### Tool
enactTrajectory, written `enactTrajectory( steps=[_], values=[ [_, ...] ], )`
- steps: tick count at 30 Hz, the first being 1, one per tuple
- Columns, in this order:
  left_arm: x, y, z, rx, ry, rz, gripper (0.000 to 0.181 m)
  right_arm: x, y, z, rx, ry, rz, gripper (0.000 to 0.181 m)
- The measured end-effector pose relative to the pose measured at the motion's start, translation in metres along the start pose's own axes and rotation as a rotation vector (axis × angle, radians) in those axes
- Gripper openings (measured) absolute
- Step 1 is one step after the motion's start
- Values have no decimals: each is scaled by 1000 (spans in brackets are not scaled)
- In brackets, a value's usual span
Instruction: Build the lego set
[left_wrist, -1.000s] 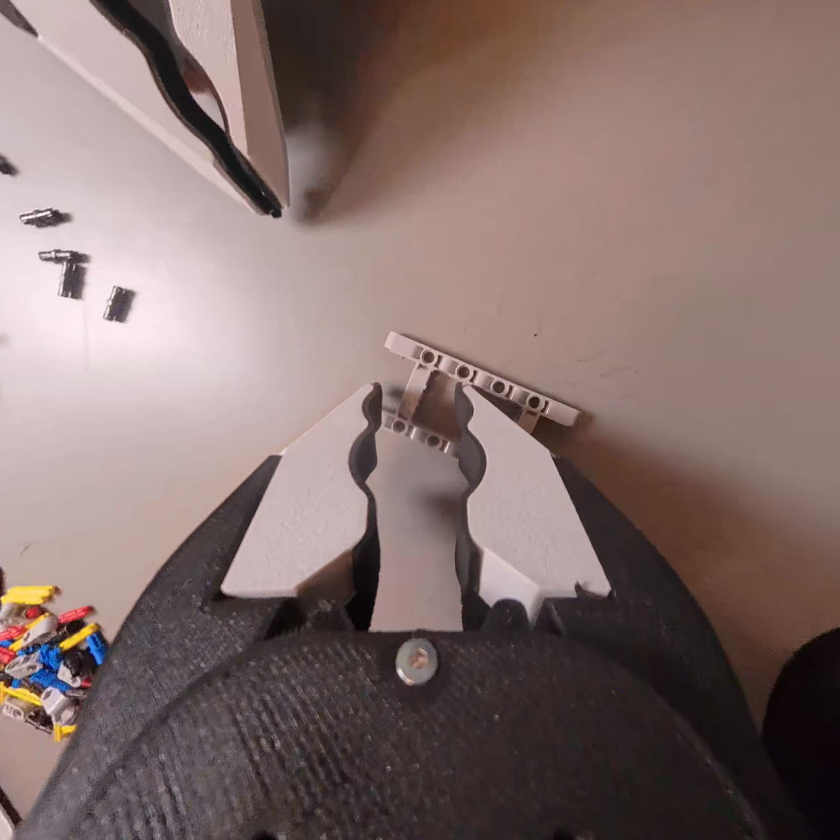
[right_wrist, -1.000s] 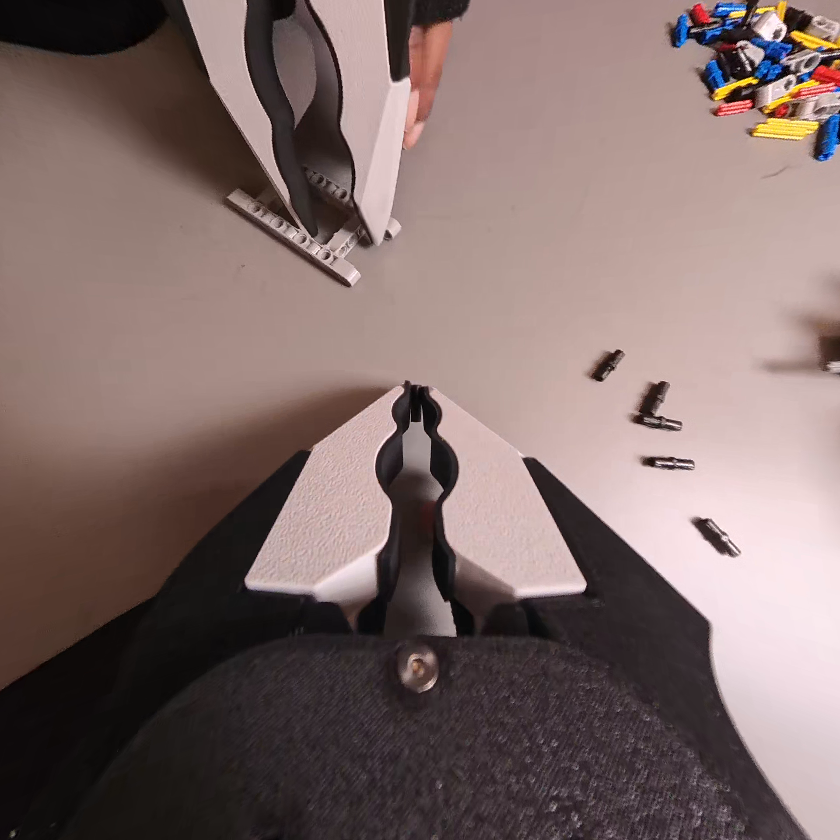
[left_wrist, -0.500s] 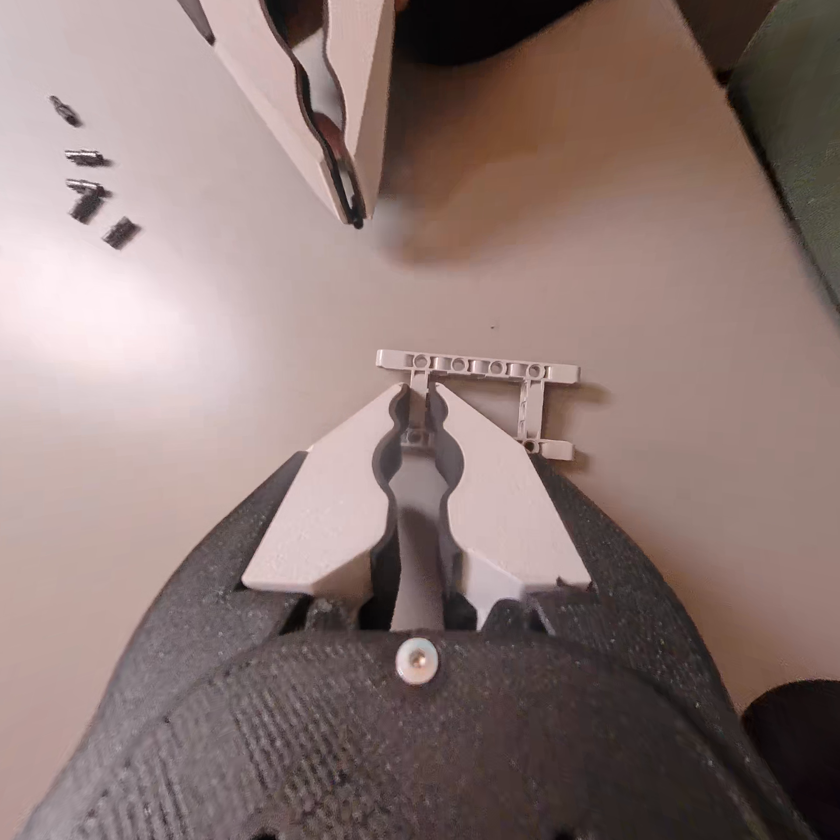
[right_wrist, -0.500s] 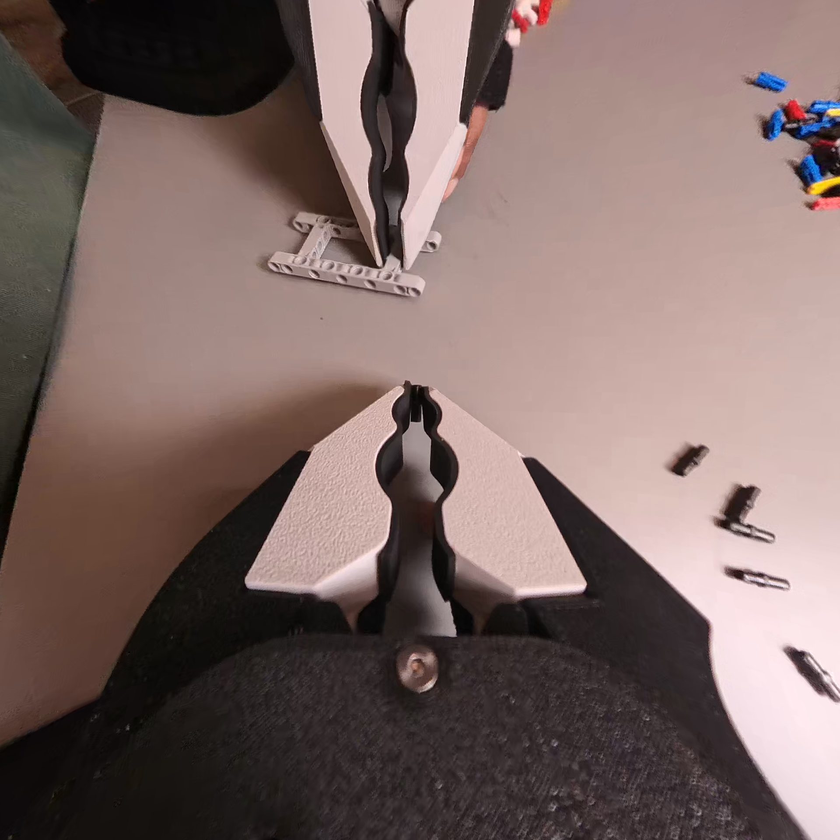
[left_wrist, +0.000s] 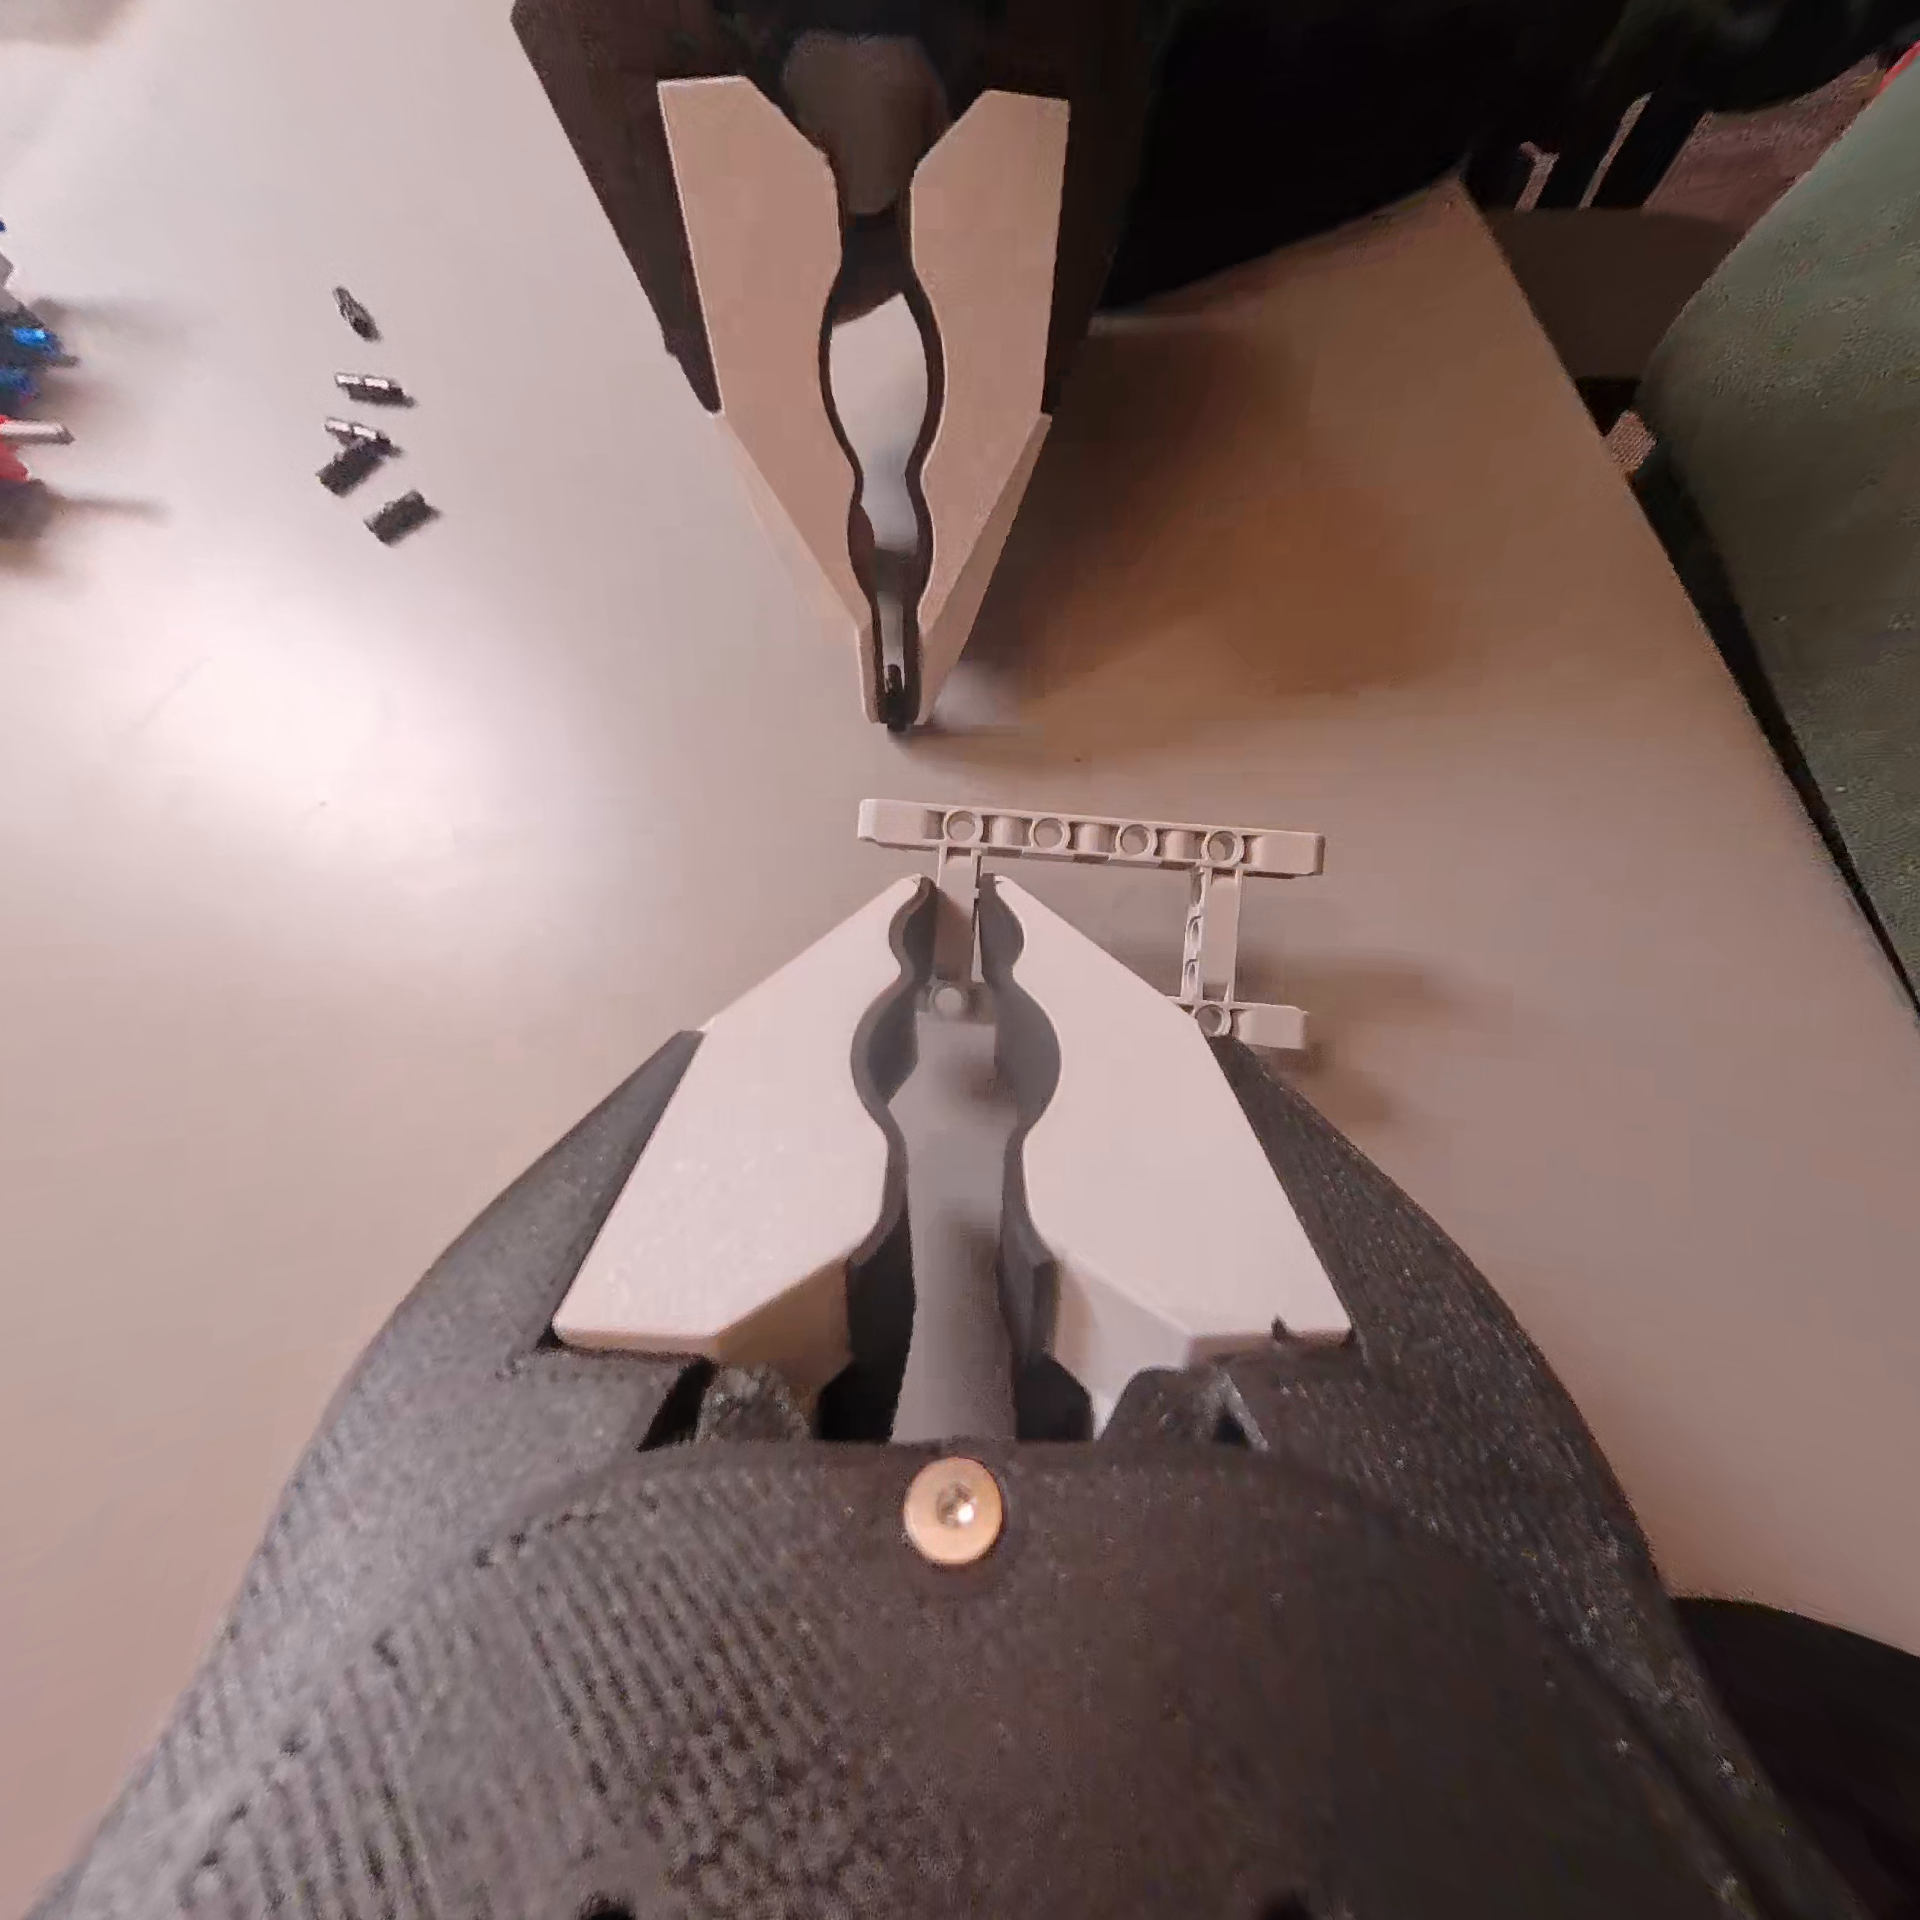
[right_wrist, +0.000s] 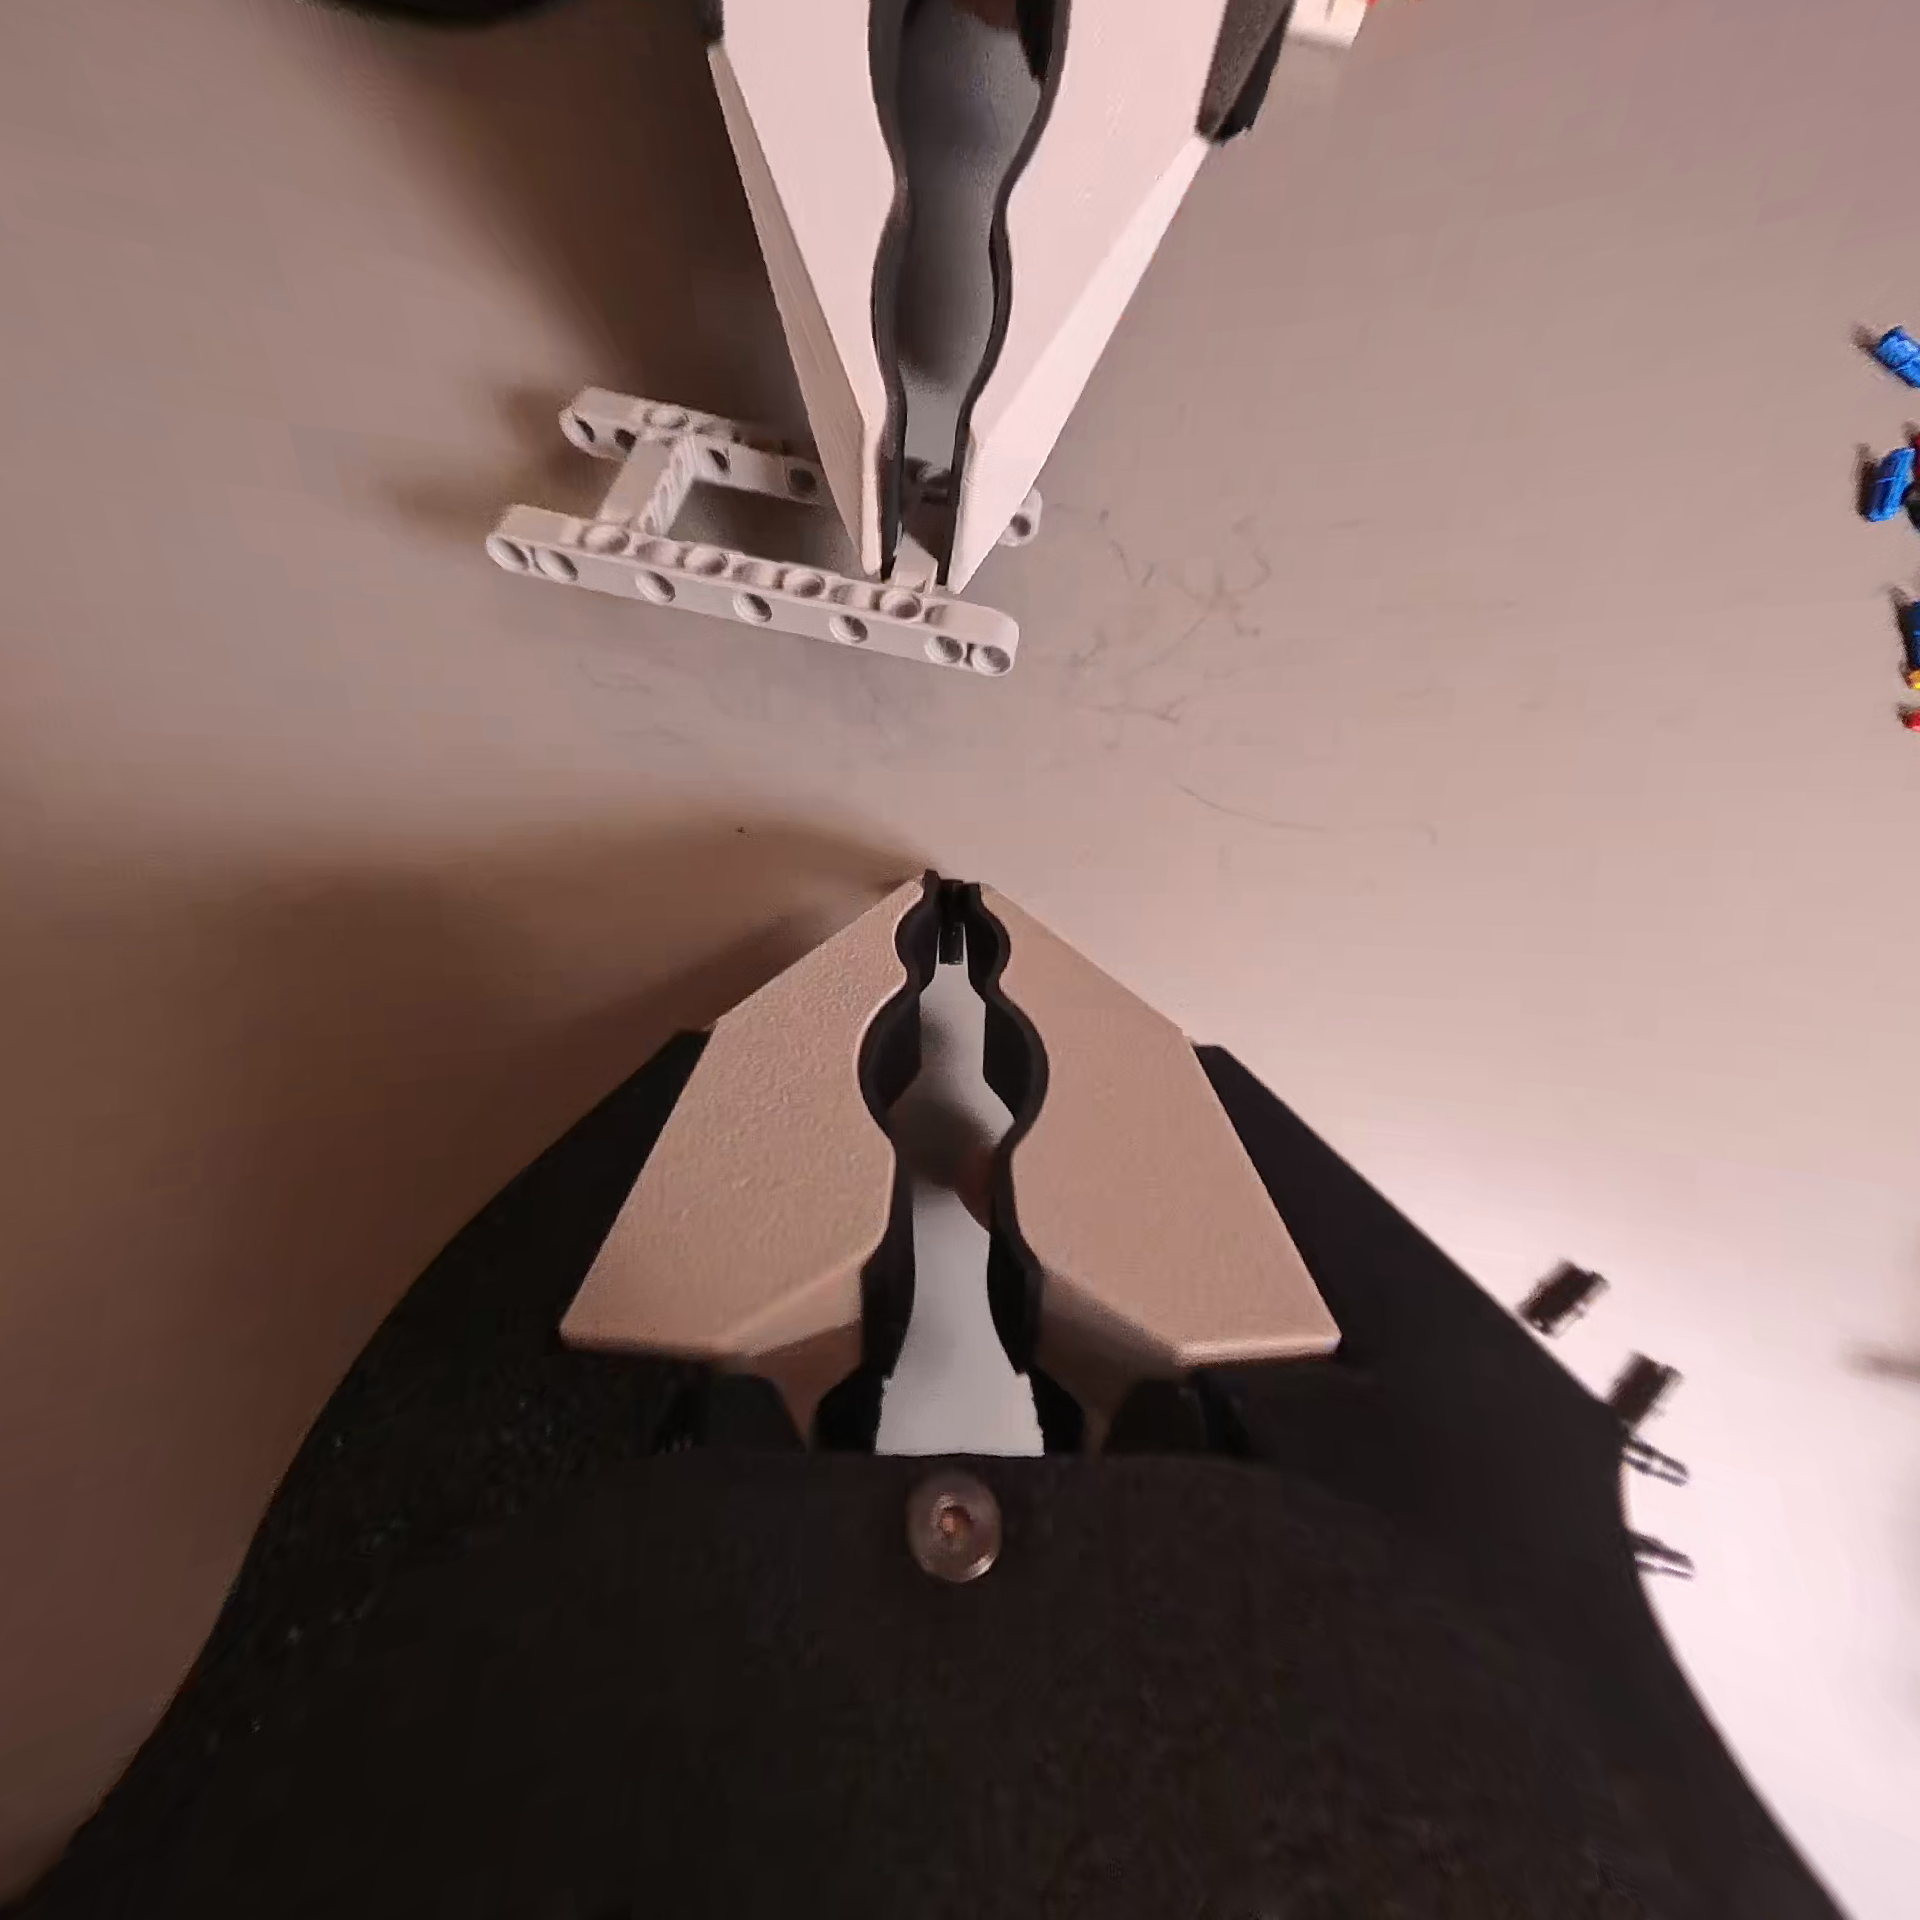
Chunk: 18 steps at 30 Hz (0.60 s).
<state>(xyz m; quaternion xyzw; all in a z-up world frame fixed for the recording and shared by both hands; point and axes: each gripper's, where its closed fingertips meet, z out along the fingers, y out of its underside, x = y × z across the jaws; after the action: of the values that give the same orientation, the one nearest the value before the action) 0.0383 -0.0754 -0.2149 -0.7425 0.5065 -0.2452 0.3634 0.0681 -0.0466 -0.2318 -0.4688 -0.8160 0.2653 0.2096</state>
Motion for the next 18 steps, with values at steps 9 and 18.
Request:
enactTrajectory(
  steps=[9,18],
  values=[
    [-4,14,4,-82,-62,-6,6,-1,-1,2,-43,40,-73,19],
    [-12,21,4,-122,-105,-17,18,2,7,-2,-8,7,7,13]
  ],
)
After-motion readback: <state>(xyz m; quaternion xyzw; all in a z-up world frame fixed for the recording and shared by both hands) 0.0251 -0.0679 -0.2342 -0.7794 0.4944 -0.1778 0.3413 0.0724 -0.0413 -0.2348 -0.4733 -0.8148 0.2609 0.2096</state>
